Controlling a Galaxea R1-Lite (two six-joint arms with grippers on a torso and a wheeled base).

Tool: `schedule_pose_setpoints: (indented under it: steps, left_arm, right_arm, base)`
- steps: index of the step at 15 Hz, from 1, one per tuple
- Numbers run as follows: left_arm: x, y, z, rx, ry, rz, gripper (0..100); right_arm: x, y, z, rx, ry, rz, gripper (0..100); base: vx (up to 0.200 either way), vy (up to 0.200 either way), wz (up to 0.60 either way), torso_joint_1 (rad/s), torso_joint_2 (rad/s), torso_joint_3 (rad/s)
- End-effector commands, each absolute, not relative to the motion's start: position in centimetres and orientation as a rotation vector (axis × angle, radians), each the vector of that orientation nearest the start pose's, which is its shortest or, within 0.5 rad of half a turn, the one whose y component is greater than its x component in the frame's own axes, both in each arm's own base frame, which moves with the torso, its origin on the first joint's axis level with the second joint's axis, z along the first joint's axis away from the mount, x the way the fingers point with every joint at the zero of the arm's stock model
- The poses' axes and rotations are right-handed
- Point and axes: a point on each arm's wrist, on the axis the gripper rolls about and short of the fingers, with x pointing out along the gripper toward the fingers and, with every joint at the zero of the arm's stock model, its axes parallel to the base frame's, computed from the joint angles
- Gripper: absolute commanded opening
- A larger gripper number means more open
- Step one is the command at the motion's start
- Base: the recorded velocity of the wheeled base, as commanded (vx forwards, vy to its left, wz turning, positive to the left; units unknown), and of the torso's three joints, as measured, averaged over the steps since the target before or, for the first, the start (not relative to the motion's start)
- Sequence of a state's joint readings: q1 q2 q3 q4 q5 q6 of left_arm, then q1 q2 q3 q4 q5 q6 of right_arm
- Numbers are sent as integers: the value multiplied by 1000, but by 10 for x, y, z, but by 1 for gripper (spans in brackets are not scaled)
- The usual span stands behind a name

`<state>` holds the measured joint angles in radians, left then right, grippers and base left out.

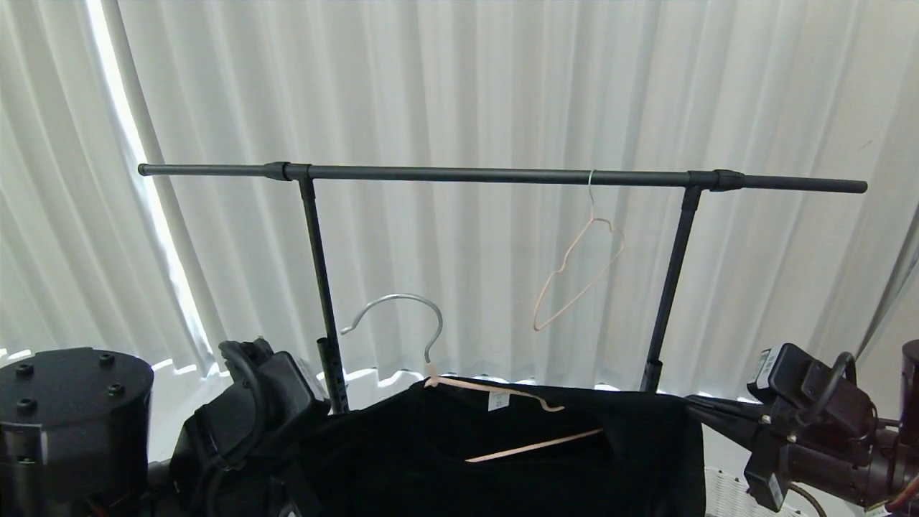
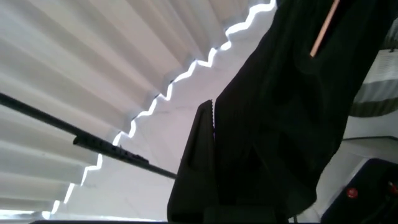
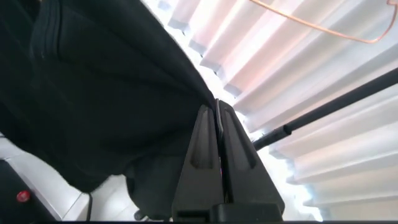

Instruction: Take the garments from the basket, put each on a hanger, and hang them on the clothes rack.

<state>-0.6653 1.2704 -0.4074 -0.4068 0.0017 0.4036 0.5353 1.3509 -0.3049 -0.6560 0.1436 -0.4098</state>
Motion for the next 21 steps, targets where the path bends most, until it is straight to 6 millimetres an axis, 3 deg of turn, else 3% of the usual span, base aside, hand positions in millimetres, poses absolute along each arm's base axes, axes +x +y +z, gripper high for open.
schedule_pose_setpoints:
  steps: [1,3,4,10,14,17,21]
  left_arm:
    - [137,-108,158,533,301,-746,0]
    - [136,-108,158,525,292,-768,0]
    - [136,-108,159,524,291,-771,0]
    - [142,-111,161,497,284,-754,0]
    - [141,-114,149,510,317,-777,0]
    - [136,-112,141,512,310,-784,0]
    - [131,-118,144,518,279,-826,0]
  right_arm:
    - [155,96,139,-468,257,743,0]
    - [155,96,139,-469,260,742,0]
    - [155,95,138,-469,263,742,100]
    - [138,87,129,-475,281,758,100]
    - [139,95,153,-447,184,849,100]
    - [136,129,187,-456,185,1065,100]
    - [129,175,196,-482,195,1279,100]
  base:
    - [0,0,0,0,0,0]
    - [0,0,0,0,0,0]
    - [0,0,0,0,0,0]
    - [0,0,0,0,0,0]
    - [0,0,0,0,0,0]
    - [0,0,0,0,0,0]
    - [0,0,0,0,0,0]
